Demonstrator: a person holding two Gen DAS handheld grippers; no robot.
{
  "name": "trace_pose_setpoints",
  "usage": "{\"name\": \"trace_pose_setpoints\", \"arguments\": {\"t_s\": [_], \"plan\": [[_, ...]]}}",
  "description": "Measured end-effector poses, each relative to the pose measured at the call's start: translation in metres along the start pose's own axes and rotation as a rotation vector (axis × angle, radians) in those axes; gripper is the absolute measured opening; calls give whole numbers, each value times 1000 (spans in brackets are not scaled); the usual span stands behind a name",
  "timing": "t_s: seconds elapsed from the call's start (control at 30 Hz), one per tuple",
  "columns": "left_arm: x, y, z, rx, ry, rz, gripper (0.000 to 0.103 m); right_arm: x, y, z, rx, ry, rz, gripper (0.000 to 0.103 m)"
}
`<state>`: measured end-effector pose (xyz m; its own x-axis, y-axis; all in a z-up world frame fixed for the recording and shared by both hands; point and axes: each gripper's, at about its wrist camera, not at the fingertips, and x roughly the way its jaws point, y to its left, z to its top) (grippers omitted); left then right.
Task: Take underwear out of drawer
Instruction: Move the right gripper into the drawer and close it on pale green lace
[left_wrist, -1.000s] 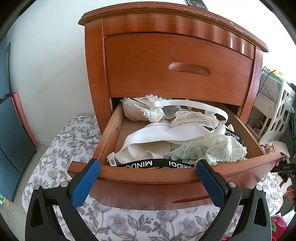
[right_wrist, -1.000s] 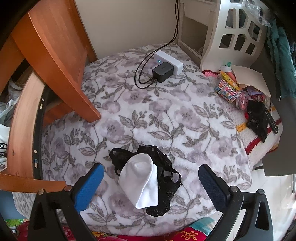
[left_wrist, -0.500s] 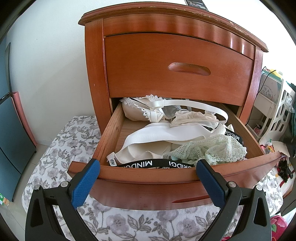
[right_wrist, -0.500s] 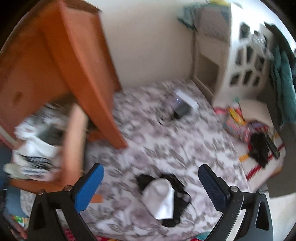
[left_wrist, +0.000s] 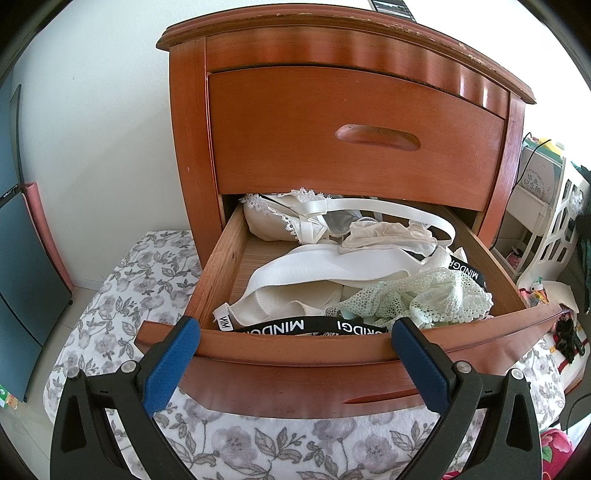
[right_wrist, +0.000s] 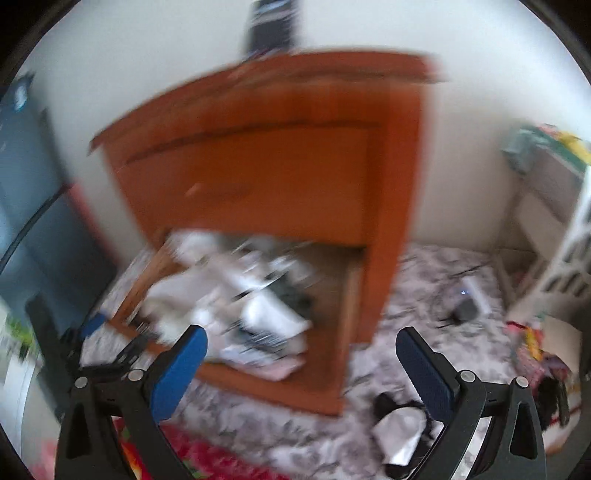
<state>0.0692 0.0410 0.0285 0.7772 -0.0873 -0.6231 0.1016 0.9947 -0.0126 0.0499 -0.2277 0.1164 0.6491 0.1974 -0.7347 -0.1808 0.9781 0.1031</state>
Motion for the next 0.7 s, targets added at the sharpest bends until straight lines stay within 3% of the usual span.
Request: {"name": "trace_pose_setpoints", "arguments": {"t_s": [0.13,0.37,0.7], "plan": [[0,0,0,0,0,0,103,29,45,-3,-119,80,38,103],[0,0,0,0,0,1,103,68,88,-7,-185,153,112,103],[0,0,0,0,0,1,103,89,100,-9,-185,209,131,83]]}}
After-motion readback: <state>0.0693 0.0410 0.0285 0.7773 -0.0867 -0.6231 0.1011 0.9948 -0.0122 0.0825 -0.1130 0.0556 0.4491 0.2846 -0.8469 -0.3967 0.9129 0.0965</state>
